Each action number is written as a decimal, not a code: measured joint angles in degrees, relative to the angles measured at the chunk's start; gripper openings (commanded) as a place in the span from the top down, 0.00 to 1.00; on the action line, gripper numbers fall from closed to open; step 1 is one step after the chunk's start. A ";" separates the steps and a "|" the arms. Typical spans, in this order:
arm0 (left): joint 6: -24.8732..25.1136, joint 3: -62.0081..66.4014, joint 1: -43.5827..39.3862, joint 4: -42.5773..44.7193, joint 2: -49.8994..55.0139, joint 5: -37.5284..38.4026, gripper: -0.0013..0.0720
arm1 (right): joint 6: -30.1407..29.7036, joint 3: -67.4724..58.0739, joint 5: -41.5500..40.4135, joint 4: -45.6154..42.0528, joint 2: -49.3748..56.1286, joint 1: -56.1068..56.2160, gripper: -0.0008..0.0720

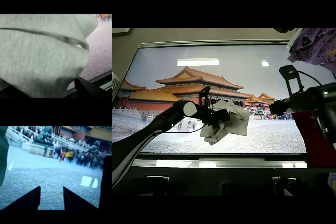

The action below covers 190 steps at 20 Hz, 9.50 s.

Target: Fold the clothes and pants, and hang the long-sleeved shirts on hangers.

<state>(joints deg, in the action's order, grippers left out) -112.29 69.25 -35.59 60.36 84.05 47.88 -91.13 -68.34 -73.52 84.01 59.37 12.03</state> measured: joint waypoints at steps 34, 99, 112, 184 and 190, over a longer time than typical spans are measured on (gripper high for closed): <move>37.09 -21.51 37.00 -23.58 -6.80 3.80 0.06 | -10.29 29.03 23.93 52.02 13.27 -4.68 0.95; 27.93 14.14 50.69 1.42 -13.31 0.17 0.96 | 14.93 -41.68 7.85 8.24 28.33 -4.66 0.95; 18.14 12.85 49.68 0.63 -2.32 10.97 0.05 | 16.17 -41.75 3.74 12.26 41.77 -4.66 0.95; 17.09 30.77 44.44 11.17 -19.37 20.79 0.96 | 21.75 -41.70 -3.13 -4.76 12.63 -4.66 0.95; 19.34 27.04 43.91 10.16 5.57 13.22 0.96 | 21.75 -41.68 5.57 2.49 39.67 -4.63 0.94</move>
<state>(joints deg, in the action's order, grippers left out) -92.95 96.29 8.32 70.52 89.62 61.10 -69.38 -110.02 -67.94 86.50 99.04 7.40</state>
